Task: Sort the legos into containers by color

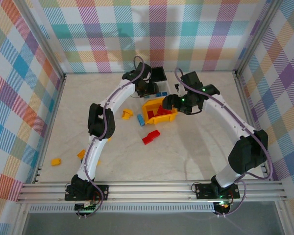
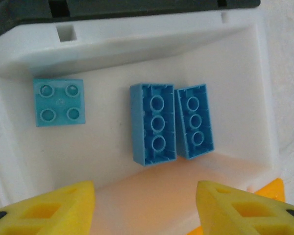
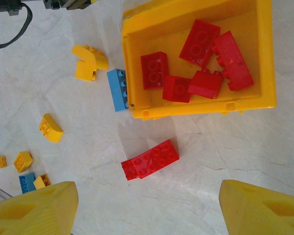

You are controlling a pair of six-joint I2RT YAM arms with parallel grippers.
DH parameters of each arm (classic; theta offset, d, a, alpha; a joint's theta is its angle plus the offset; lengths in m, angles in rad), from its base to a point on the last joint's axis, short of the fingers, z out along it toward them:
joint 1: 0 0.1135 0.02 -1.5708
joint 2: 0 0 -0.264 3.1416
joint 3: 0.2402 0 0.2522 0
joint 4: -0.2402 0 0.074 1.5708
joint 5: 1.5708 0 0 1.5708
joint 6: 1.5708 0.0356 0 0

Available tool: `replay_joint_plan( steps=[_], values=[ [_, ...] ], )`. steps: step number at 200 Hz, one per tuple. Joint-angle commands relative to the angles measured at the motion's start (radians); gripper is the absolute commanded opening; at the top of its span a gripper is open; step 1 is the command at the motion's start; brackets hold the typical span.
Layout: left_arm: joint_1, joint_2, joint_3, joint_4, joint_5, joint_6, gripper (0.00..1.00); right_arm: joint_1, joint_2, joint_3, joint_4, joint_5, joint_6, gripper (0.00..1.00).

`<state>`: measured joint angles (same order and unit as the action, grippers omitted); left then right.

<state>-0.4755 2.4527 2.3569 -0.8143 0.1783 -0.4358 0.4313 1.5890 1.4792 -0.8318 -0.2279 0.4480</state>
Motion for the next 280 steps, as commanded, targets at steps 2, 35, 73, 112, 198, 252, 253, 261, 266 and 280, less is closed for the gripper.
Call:
replay_joint_plan(
  steps=[2, 35, 73, 112, 198, 252, 253, 261, 266, 280],
  values=[
    [-0.004, -0.166, -0.057, -0.065, -0.047, 0.067, 0.59, -0.002, 0.004, 0.011, 0.006, -0.035, 0.01, 0.76],
    [0.012, -0.4, -0.337, -0.104, -0.183, 0.074, 0.6, 0.011, 0.001, -0.021, 0.028, -0.054, 0.026, 0.76],
    [0.041, -0.578, -0.652, -0.093, -0.166, -0.043, 0.62, 0.03, 0.015, -0.035, 0.036, -0.054, 0.027, 0.76],
    [0.039, -0.568, -0.772, -0.029, -0.077, -0.174, 0.64, 0.036, 0.02, -0.043, 0.045, -0.057, 0.031, 0.76],
    [0.031, -0.388, -0.698, 0.012, 0.01, -0.251, 0.65, 0.037, -0.044, -0.112, 0.038, -0.012, 0.008, 0.76],
    [0.028, -0.336, -0.699, 0.045, 0.028, -0.262, 0.64, 0.037, -0.033, -0.107, 0.032, -0.003, -0.014, 0.76],
    [0.028, -0.335, -0.699, 0.045, 0.028, -0.263, 0.64, 0.037, -0.032, -0.107, 0.032, -0.003, -0.014, 0.76],
    [0.028, -0.325, -0.696, 0.047, 0.031, -0.265, 0.64, 0.036, -0.029, -0.105, 0.032, -0.005, -0.015, 0.76],
    [0.026, -0.319, -0.692, 0.045, 0.032, -0.264, 0.64, 0.037, -0.028, -0.105, 0.031, -0.005, -0.015, 0.76],
    [0.027, -0.306, -0.686, 0.042, 0.03, -0.263, 0.64, 0.037, -0.023, -0.101, 0.031, -0.007, -0.019, 0.76]
  ],
)
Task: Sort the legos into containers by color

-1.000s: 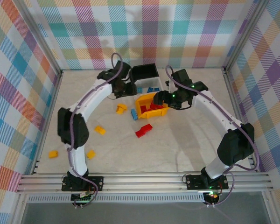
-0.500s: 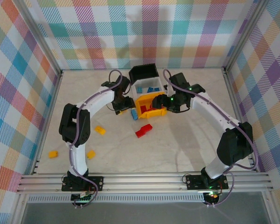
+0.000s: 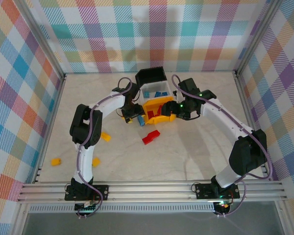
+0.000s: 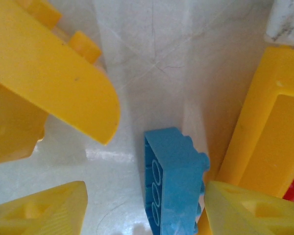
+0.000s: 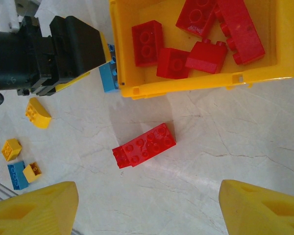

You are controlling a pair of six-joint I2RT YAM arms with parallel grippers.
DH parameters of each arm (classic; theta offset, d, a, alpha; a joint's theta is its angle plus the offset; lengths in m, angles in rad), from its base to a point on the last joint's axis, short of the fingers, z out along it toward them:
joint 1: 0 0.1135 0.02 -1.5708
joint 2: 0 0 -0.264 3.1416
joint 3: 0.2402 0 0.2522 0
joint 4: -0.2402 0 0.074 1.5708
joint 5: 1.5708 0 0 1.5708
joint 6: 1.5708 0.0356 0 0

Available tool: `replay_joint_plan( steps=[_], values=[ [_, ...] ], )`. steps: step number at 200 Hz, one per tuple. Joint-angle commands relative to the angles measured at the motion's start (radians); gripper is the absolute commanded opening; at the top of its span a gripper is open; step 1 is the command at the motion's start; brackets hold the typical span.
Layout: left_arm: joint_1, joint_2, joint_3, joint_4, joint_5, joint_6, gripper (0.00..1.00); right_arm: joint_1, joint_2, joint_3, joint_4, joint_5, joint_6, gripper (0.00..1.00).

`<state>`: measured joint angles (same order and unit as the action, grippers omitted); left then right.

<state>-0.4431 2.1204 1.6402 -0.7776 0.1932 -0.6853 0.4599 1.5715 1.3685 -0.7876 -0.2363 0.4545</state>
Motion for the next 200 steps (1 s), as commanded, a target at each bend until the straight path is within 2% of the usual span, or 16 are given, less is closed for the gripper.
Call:
replay_joint_plan(
  steps=[1, 38, 89, 129, 158, 200],
  values=[
    [-0.006, 0.027, 0.03, 0.006, 0.015, -0.014, 0.64, 0.008, -0.006, 0.01, -0.014, 0.002, -0.026, 0.76],
    [-0.006, 0.044, 0.018, -0.003, 0.013, -0.008, 0.62, 0.006, -0.002, 0.015, -0.02, 0.007, -0.035, 0.76],
    [-0.006, 0.038, -0.008, -0.015, 0.009, 0.012, 0.48, 0.006, -0.011, 0.01, -0.018, 0.017, -0.036, 0.77],
    [-0.006, 0.029, -0.028, -0.014, 0.011, 0.021, 0.47, 0.006, -0.019, 0.004, -0.016, 0.017, -0.033, 0.77],
    [-0.006, 0.011, -0.044, -0.014, 0.014, 0.029, 0.33, 0.006, -0.026, 0.005, -0.019, 0.019, -0.031, 0.77],
    [-0.003, -0.032, -0.049, -0.05, 0.003, 0.059, 0.25, 0.006, -0.035, 0.002, -0.015, 0.023, -0.028, 0.77]
  ],
)
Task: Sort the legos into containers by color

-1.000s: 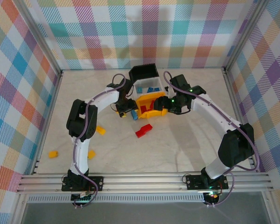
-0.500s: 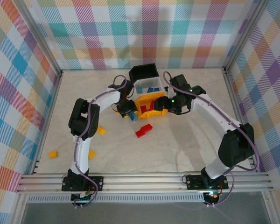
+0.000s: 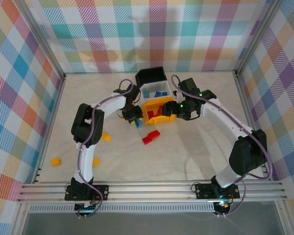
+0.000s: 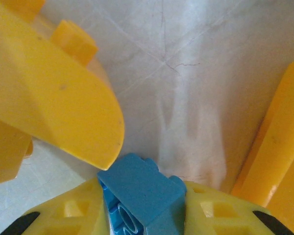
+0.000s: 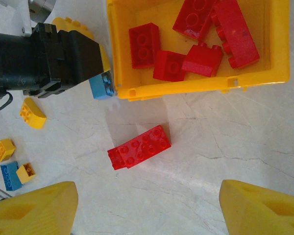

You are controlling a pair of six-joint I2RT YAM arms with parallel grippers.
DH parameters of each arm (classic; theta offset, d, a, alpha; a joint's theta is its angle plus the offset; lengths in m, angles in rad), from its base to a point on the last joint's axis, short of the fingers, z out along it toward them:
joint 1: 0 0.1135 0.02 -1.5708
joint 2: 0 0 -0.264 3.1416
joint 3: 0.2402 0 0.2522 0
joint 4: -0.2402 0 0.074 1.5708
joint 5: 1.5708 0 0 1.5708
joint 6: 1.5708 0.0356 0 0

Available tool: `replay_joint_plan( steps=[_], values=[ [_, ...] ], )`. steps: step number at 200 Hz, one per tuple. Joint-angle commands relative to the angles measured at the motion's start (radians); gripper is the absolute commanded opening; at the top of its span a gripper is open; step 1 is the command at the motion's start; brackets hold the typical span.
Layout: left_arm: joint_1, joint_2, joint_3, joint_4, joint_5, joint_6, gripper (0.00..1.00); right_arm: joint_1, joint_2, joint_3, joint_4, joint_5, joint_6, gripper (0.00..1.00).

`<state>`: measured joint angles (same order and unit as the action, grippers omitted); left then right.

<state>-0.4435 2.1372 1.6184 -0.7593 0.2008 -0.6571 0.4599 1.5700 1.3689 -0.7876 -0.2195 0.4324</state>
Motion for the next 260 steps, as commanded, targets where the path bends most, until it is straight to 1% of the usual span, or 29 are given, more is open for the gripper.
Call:
replay_joint_plan(
  steps=[1, 11, 17, 54, 69, 82, 106, 122, 157, 174, 189, 197, 216, 240, 260],
  values=[
    [-0.003, -0.051, -0.027, -0.069, -0.005, 0.032, 0.25, 0.006, -0.034, 0.0, -0.016, 0.006, -0.007, 0.77],
    [0.0, -0.064, -0.028, -0.076, -0.004, 0.04, 0.2, 0.007, -0.036, 0.0, -0.015, 0.009, -0.009, 0.77],
    [0.002, -0.073, -0.029, -0.08, -0.005, 0.043, 0.19, 0.006, -0.037, 0.0, -0.017, 0.012, -0.01, 0.77],
    [0.028, -0.13, -0.008, -0.112, -0.006, 0.046, 0.19, -0.004, -0.048, 0.0, -0.025, 0.019, -0.021, 0.77],
    [0.041, -0.137, 0.033, -0.118, 0.001, 0.044, 0.19, -0.012, -0.054, -0.003, -0.028, 0.019, -0.025, 0.77],
    [0.049, -0.117, 0.1, -0.128, 0.009, 0.042, 0.2, -0.019, -0.056, -0.002, -0.031, 0.017, -0.03, 0.77],
    [0.057, -0.022, 0.284, -0.153, 0.017, 0.028, 0.2, -0.037, -0.053, 0.008, -0.048, 0.013, -0.045, 0.77],
    [0.058, 0.065, 0.441, -0.155, 0.027, 0.006, 0.2, -0.049, -0.053, 0.016, -0.058, 0.009, -0.057, 0.77],
    [0.055, 0.266, 0.725, -0.11, 0.064, -0.087, 0.21, -0.071, -0.056, 0.024, -0.084, 0.005, -0.077, 0.77],
    [0.047, 0.355, 0.832, -0.09, 0.083, -0.122, 0.22, -0.081, -0.06, 0.024, -0.092, 0.006, -0.083, 0.77],
    [0.039, 0.402, 0.875, -0.048, 0.093, -0.151, 0.23, -0.087, -0.069, 0.016, -0.087, 0.003, -0.081, 0.77],
    [0.036, 0.419, 0.891, -0.034, 0.1, -0.165, 0.24, -0.091, -0.072, 0.011, -0.085, 0.003, -0.08, 0.77],
    [0.032, 0.452, 0.924, -0.026, 0.11, -0.18, 0.32, -0.092, -0.086, -0.005, -0.08, 0.005, -0.074, 0.77],
    [0.029, 0.448, 0.927, -0.023, 0.121, -0.176, 0.39, -0.093, -0.106, -0.031, -0.069, 0.002, -0.064, 0.77],
    [0.029, 0.418, 0.926, -0.037, 0.12, -0.148, 0.49, -0.092, -0.116, -0.042, -0.062, -0.004, -0.057, 0.77]
  ],
)
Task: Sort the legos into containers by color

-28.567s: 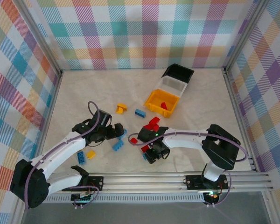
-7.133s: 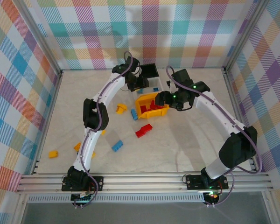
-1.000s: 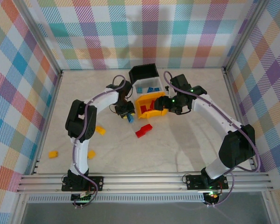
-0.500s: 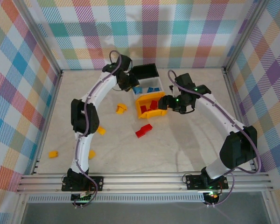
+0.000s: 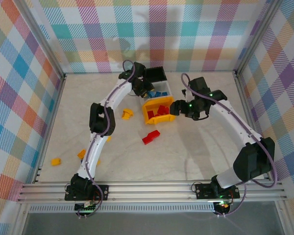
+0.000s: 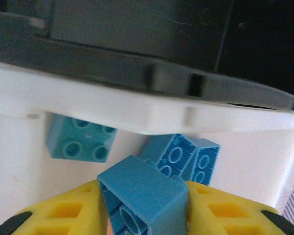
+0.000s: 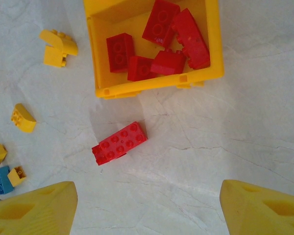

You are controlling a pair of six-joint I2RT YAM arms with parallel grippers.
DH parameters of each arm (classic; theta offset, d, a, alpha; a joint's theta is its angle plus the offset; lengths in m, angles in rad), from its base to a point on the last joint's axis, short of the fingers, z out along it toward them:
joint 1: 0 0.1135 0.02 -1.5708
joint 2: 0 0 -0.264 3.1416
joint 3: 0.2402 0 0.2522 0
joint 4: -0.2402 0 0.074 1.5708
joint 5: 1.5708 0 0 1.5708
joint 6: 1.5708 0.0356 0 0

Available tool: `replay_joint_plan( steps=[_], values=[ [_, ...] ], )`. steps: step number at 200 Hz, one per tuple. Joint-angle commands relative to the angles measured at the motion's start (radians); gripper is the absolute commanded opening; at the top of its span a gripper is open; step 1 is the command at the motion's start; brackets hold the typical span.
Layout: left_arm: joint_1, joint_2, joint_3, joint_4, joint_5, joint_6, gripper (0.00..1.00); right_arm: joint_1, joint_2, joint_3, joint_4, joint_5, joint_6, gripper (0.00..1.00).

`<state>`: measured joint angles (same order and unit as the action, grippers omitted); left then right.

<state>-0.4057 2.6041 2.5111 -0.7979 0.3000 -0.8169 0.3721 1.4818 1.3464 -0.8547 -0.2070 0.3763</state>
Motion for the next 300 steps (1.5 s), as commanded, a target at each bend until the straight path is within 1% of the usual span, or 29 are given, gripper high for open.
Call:
replay_joint_plan(
  steps=[1, 27, 42, 57, 71, 103, 126, 153, 170, 195, 201, 210, 222, 248, 269, 300],
  values=[
    [-0.008, -0.051, 0.034, 0.001, 0.021, 0.014, 0.5, -0.004, -0.028, -0.019, 0.005, -0.018, -0.001, 0.77],
    [-0.008, -0.116, 0.025, -0.06, 0.01, 0.083, 0.62, -0.004, -0.02, -0.011, 0.017, -0.043, 0.011, 0.77],
    [-0.008, -0.164, -0.013, -0.092, 0.01, 0.127, 0.71, -0.005, -0.015, -0.004, 0.022, -0.057, 0.02, 0.77],
    [-0.008, -0.215, -0.061, -0.135, -0.004, 0.171, 0.76, -0.004, -0.017, -0.003, 0.032, -0.071, 0.034, 0.77],
    [-0.01, -0.292, -0.142, -0.151, -0.03, 0.218, 0.78, -0.002, -0.021, -0.007, 0.043, -0.085, 0.05, 0.77],
    [-0.004, -0.542, -0.423, -0.147, -0.122, 0.31, 0.82, 0.024, 0.006, -0.002, 0.038, -0.131, 0.067, 0.77],
    [0.006, -0.71, -0.645, -0.167, -0.168, 0.355, 0.82, 0.091, 0.055, 0.014, 0.003, -0.131, 0.056, 0.77],
    [0.018, -0.911, -0.939, -0.134, -0.196, 0.363, 0.82, 0.198, 0.143, 0.035, -0.036, -0.103, 0.022, 0.77],
    [0.023, -1.014, -1.09, -0.122, -0.214, 0.363, 0.83, 0.257, 0.203, 0.052, -0.045, -0.071, 0.013, 0.77],
    [0.029, -1.127, -1.248, -0.126, -0.225, 0.363, 0.83, 0.284, 0.277, 0.068, -0.025, -0.076, 0.032, 0.79],
    [0.029, -1.148, -1.273, -0.125, -0.225, 0.363, 0.83, 0.284, 0.293, 0.07, -0.012, -0.09, 0.031, 0.81],
    [0.033, -1.176, -1.306, -0.125, -0.225, 0.364, 0.83, 0.285, 0.324, 0.072, 0.002, -0.105, 0.015, 0.91],
    [0.037, -1.207, -1.33, -0.13, -0.226, 0.362, 0.83, 0.284, 0.366, 0.088, 0.0, -0.108, -0.042, 1.0],
    [0.049, -1.248, -1.353, -0.142, -0.227, 0.366, 0.84, 0.285, 0.434, 0.121, -0.026, -0.076, -0.176, 1.0],
    [0.062, -1.26, -1.36, -0.148, -0.218, 0.379, 0.84, 0.284, 0.472, 0.131, -0.013, -0.072, -0.268, 1.0],
    [0.079, -1.262, -1.361, -0.155, -0.198, 0.386, 0.84, 0.284, 0.535, 0.16, -0.018, -0.006, -0.332, 1.0]
  ],
)
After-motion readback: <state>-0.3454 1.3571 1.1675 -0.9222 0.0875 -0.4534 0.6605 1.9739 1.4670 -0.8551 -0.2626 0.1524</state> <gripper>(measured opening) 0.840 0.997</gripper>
